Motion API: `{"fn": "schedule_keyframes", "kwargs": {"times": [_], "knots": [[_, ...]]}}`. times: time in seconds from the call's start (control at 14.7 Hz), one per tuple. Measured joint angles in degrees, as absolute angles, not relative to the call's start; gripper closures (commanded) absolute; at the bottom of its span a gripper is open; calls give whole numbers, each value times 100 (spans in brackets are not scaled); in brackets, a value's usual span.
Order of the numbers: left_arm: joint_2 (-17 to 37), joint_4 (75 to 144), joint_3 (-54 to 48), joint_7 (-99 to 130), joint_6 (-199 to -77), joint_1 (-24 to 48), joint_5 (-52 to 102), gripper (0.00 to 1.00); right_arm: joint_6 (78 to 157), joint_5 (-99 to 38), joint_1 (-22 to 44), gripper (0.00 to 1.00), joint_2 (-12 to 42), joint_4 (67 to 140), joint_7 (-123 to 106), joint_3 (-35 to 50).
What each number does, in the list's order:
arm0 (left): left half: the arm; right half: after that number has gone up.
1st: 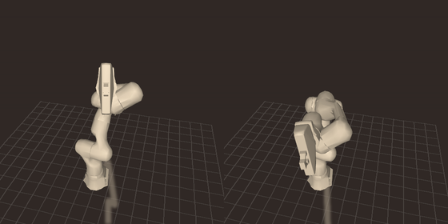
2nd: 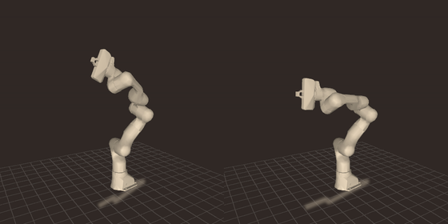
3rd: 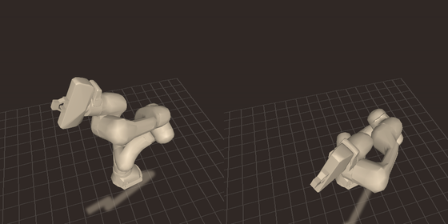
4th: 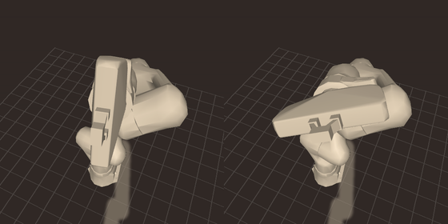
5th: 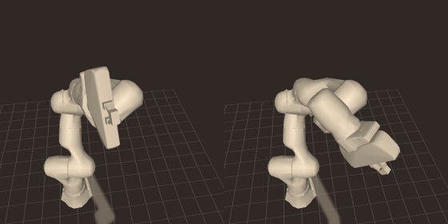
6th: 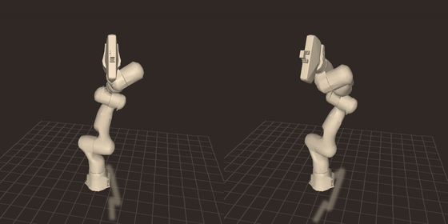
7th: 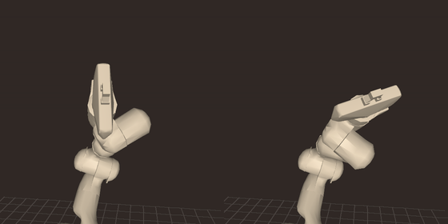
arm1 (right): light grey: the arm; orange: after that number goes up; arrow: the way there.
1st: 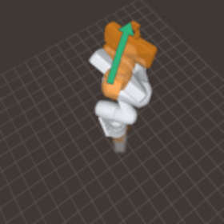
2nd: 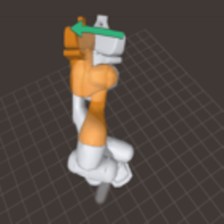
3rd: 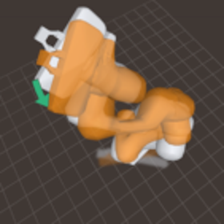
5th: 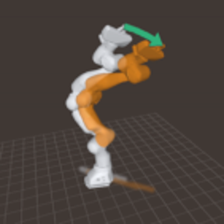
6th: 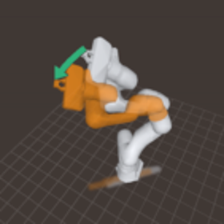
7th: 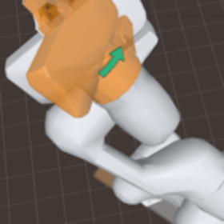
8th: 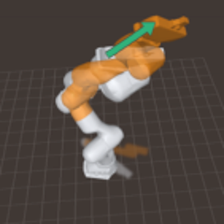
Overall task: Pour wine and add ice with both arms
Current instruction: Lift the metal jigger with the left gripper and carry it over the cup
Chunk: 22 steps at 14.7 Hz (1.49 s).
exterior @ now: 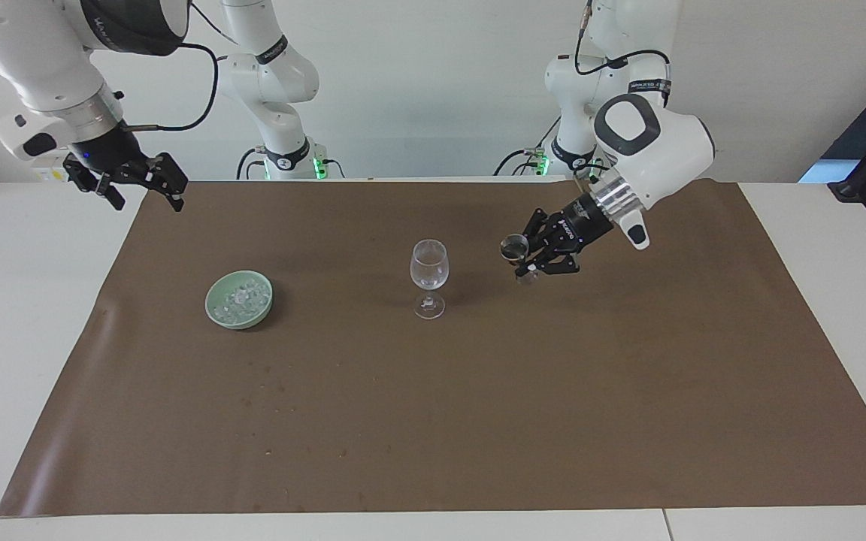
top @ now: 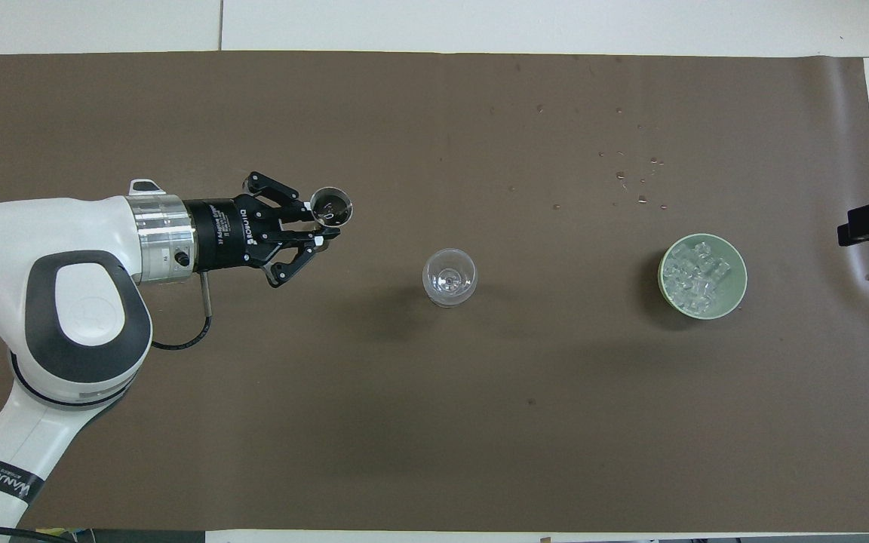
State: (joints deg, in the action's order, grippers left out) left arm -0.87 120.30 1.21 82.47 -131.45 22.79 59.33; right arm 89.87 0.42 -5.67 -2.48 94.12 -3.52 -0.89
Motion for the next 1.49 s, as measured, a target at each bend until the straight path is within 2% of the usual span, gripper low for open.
{"fn": "schedule_keyframes", "kwargs": {"times": [0.34,0.81,1.49], "knots": [[-57,12003,107,7828,-13189,2799,5671,100,8987,42,-567,0,-248,9413,-352,-90],[-57,12003,107,7661,-13193,2945,5092,100,8988,42,-567,0,-248,9413,-352,-90],[142,11709,99,9420,-13772,3434,2961,100,8987,42,-567,0,-248,9414,-352,-89]]}}
